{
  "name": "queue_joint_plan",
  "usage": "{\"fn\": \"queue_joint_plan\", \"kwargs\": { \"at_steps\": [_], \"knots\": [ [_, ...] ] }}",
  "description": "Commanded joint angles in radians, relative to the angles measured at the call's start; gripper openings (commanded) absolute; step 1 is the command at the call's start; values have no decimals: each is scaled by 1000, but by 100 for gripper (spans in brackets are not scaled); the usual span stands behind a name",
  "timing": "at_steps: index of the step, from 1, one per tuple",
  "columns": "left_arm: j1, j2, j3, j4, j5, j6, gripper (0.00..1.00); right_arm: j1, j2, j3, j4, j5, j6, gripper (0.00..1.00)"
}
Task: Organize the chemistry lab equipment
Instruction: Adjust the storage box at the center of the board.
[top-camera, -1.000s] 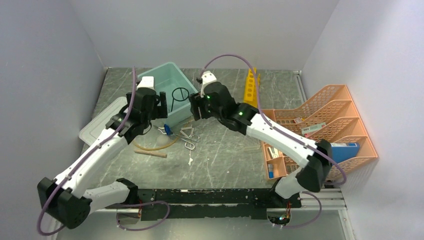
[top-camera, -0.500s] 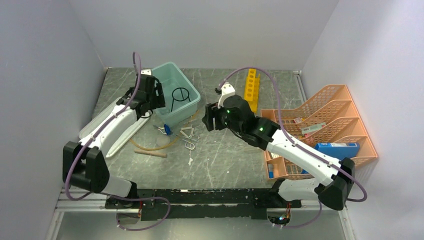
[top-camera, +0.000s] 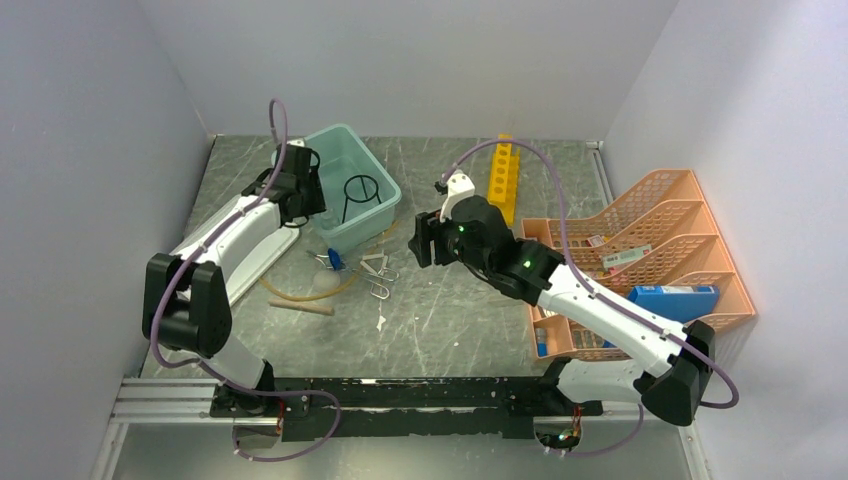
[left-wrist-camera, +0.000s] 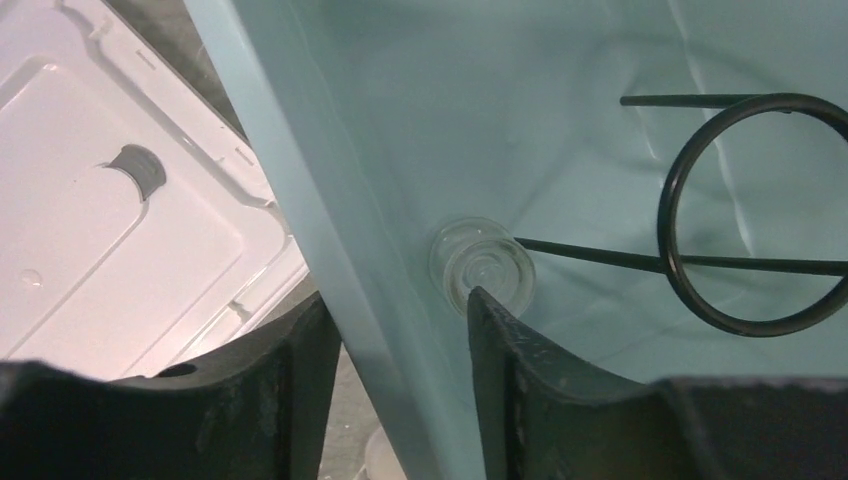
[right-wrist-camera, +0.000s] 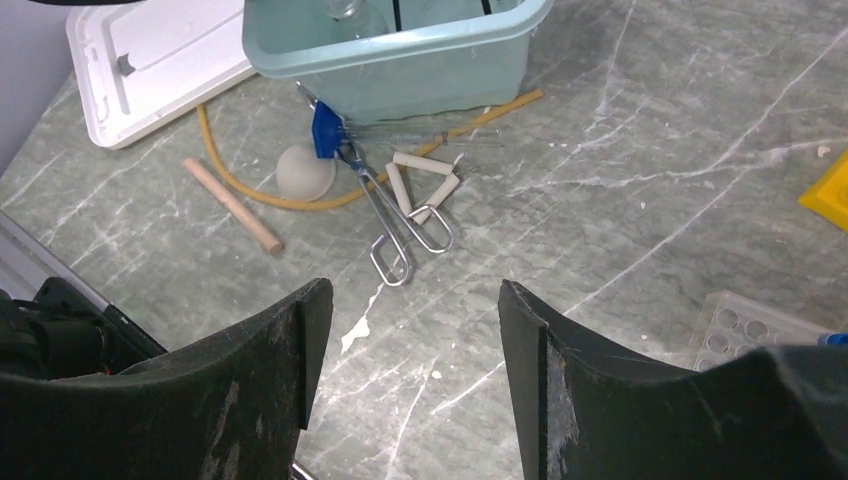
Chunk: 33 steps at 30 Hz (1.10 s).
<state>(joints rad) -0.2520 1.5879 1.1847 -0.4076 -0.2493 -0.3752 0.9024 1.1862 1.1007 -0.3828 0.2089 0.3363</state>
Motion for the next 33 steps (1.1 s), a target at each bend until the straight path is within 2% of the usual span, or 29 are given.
{"fn": "queue_joint_plan", "kwargs": {
  "at_steps": [1,9,13,27,33],
  "knots": [
    [10,-3,14,31,46,-9,49,-3,-12,-20,26,-11,6,66],
    [10,-21,-28,34,81,-3,25,-3,-7,-31,35,-21,9,66],
    [10,-33,-57,35,95,-2,19,-5,-1,-26,32,-27,6,66],
    [10,-97,-130,10,148,10,5,-4,6,-29,27,-36,11,66],
    [10,-130,-147,-7,189,15,5,-3,1,-38,29,-42,20,65]
  ]
}}
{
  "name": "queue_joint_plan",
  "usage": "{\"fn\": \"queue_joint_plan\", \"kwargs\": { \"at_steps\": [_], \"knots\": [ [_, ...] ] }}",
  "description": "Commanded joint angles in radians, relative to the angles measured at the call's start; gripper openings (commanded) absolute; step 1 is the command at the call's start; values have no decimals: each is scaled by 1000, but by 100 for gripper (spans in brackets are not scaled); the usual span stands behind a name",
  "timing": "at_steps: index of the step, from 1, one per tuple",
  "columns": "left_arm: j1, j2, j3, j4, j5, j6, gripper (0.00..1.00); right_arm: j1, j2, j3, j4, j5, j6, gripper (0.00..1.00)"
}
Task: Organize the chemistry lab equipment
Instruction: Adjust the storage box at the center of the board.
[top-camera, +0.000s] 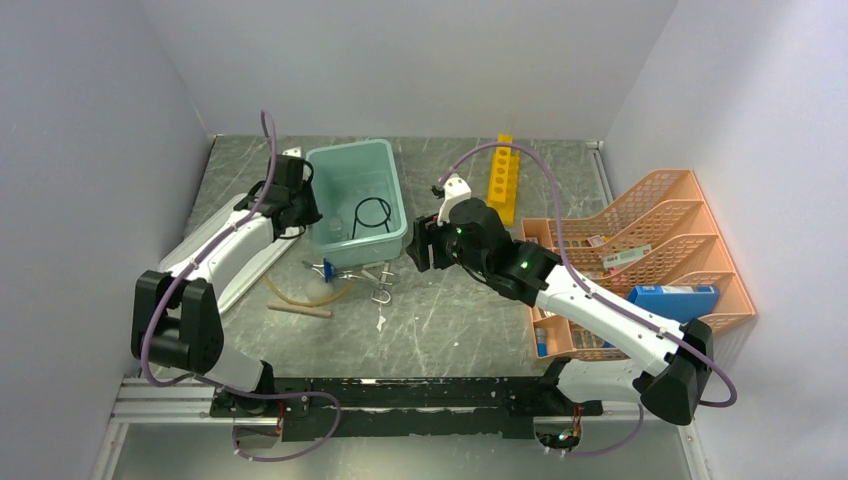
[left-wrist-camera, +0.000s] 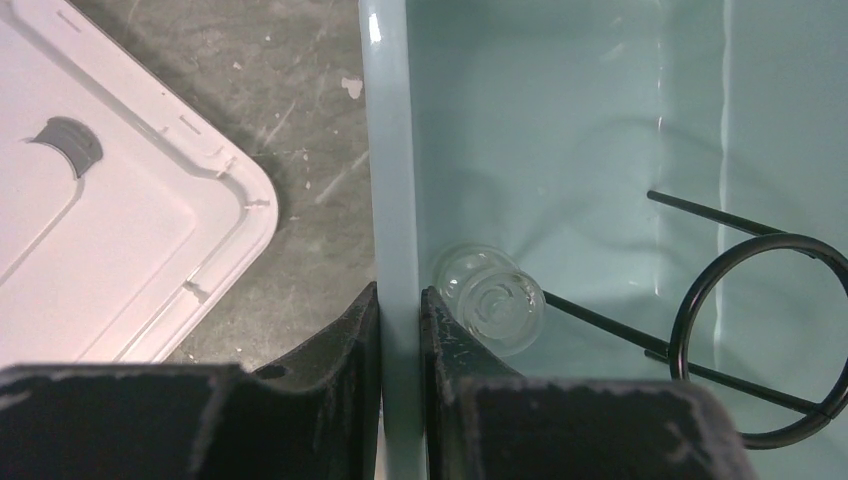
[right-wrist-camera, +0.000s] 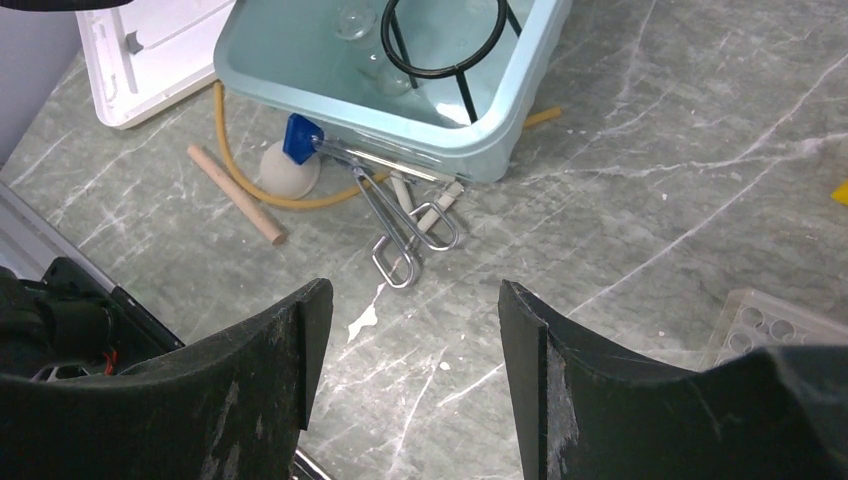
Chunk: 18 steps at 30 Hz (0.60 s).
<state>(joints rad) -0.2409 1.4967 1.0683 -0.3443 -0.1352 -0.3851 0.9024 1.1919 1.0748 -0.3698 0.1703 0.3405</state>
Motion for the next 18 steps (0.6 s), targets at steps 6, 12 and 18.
{"fn": "queue_joint_plan", "kwargs": {
  "at_steps": [6,12,18],
  "knots": [
    [-1,-86,-67,-74,119,17,5,-3,-15,-27,16,-10,26,65],
    [-5,-139,-122,-82,150,5,5,-3,-23,-35,10,-22,31,65],
    [-32,-185,-153,-99,183,-1,5,-4,-35,-47,7,-29,39,65]
  ]
}}
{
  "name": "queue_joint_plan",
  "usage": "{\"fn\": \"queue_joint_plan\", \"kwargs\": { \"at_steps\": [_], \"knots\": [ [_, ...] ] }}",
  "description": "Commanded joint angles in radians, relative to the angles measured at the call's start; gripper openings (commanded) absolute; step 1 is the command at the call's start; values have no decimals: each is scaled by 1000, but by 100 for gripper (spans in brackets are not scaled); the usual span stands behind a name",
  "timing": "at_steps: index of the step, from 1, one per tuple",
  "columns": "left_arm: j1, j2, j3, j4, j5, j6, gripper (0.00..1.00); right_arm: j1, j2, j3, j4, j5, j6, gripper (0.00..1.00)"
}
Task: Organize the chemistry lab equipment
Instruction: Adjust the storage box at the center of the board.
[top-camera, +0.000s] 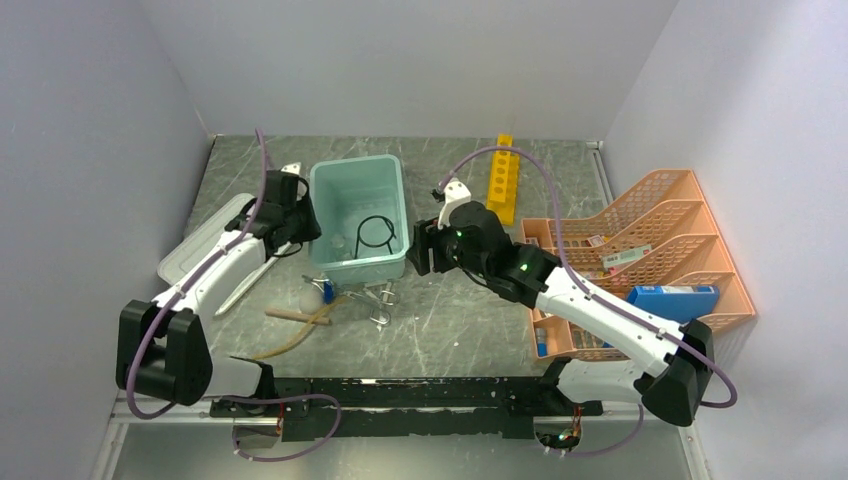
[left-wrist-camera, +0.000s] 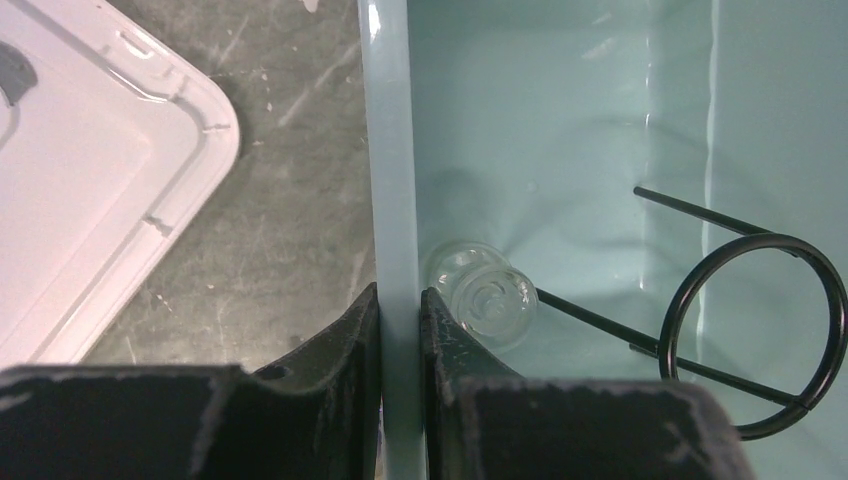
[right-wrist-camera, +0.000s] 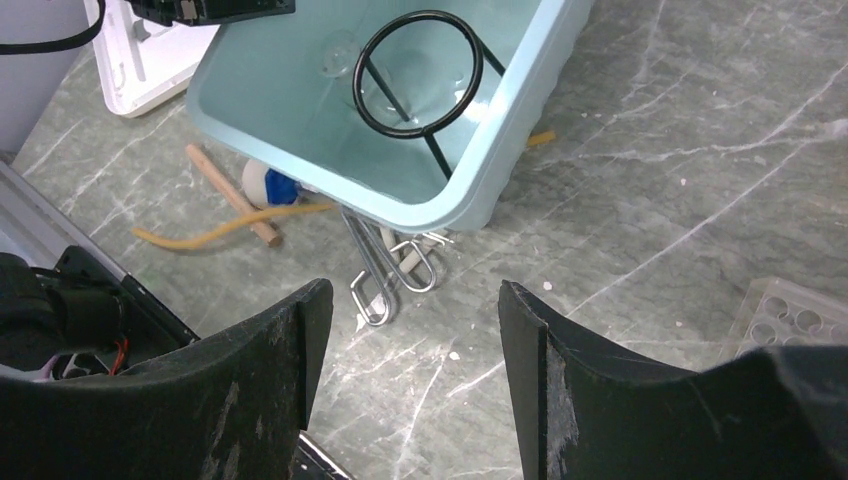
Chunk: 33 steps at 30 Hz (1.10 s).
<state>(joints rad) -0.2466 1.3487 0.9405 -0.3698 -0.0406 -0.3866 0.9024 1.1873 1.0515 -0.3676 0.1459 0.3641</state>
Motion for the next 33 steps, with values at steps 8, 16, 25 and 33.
{"fn": "queue_joint_plan", "kwargs": {
  "at_steps": [8,16,25,33],
  "knots": [
    [-62,-78,-22,-99,82,-15,5,-4,-48,-34,-1,-2,26,65],
    [-62,-5,158,-123,61,-9,5,-4,-71,-25,-18,25,22,65],
    [-53,106,350,-117,42,-2,5,-3,-114,-36,-43,65,18,65],
    [3,196,398,-72,73,-12,5,-3,-128,-48,-55,79,11,65]
  ]
}}
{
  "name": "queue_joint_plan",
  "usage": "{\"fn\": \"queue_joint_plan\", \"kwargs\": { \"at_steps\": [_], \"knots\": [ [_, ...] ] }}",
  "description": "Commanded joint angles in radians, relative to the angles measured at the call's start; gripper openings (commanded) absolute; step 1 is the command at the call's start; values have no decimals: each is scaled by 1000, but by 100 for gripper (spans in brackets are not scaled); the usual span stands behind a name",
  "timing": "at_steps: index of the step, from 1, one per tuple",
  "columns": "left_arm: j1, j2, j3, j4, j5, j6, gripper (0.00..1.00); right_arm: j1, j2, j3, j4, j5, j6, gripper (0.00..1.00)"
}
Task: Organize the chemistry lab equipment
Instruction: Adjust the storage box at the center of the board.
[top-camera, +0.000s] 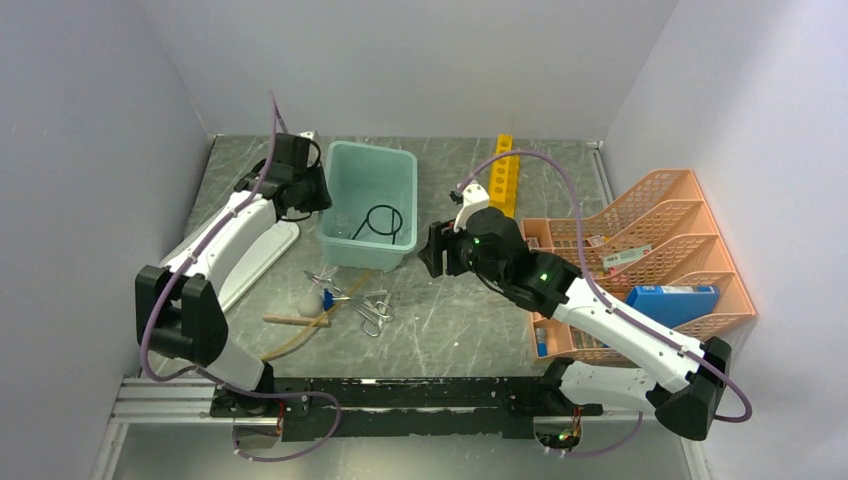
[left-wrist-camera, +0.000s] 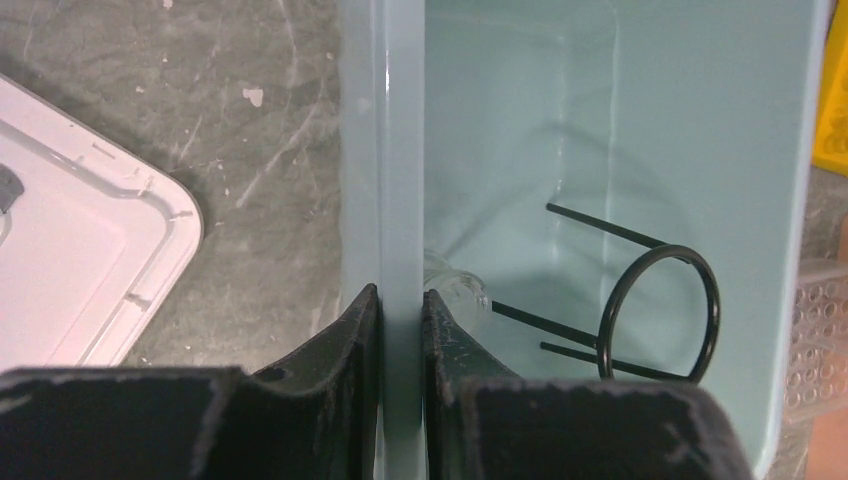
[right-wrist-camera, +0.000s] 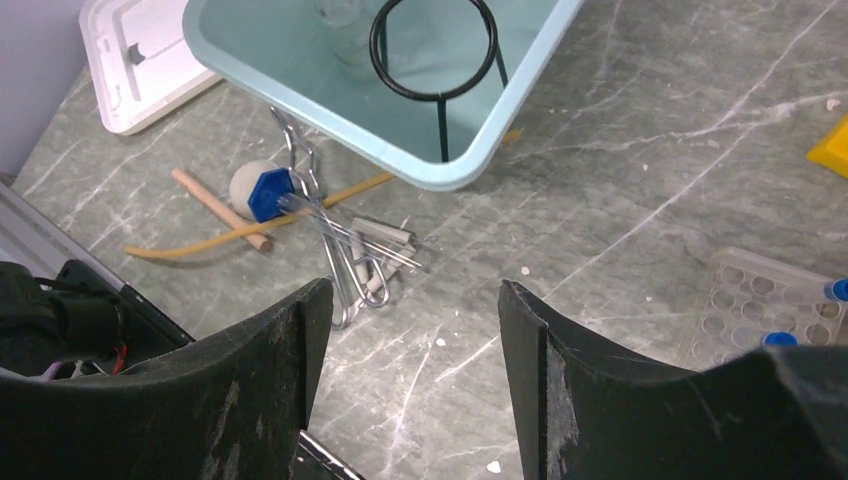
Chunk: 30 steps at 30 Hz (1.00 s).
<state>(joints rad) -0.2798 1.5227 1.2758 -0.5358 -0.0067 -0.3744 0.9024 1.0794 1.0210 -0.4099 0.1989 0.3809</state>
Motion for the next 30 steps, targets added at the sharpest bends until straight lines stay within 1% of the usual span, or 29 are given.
{"fn": "queue_joint_plan", "kwargs": {
  "at_steps": [1,6,11,21,27,28,30],
  "knots": [
    [45,36,67,98,50,-26,5,-3,-22,-21,-13,28,-5,66],
    [93,91,86,113,114,-36,5,-4,-23,-33,-9,26,-5,66],
    [134,133,87,127,140,-37,5,-4,-13,-37,-3,20,-10,66],
    [146,147,35,136,108,-1,5,-4,-4,-50,7,13,-6,66],
    [146,111,-36,144,101,14,5,-4,2,-54,11,10,0,66],
    [146,102,-49,146,98,14,6,-4,2,-55,11,10,2,66],
    [146,82,-74,150,99,12,13,-4,2,-58,12,10,3,67]
  ]
}}
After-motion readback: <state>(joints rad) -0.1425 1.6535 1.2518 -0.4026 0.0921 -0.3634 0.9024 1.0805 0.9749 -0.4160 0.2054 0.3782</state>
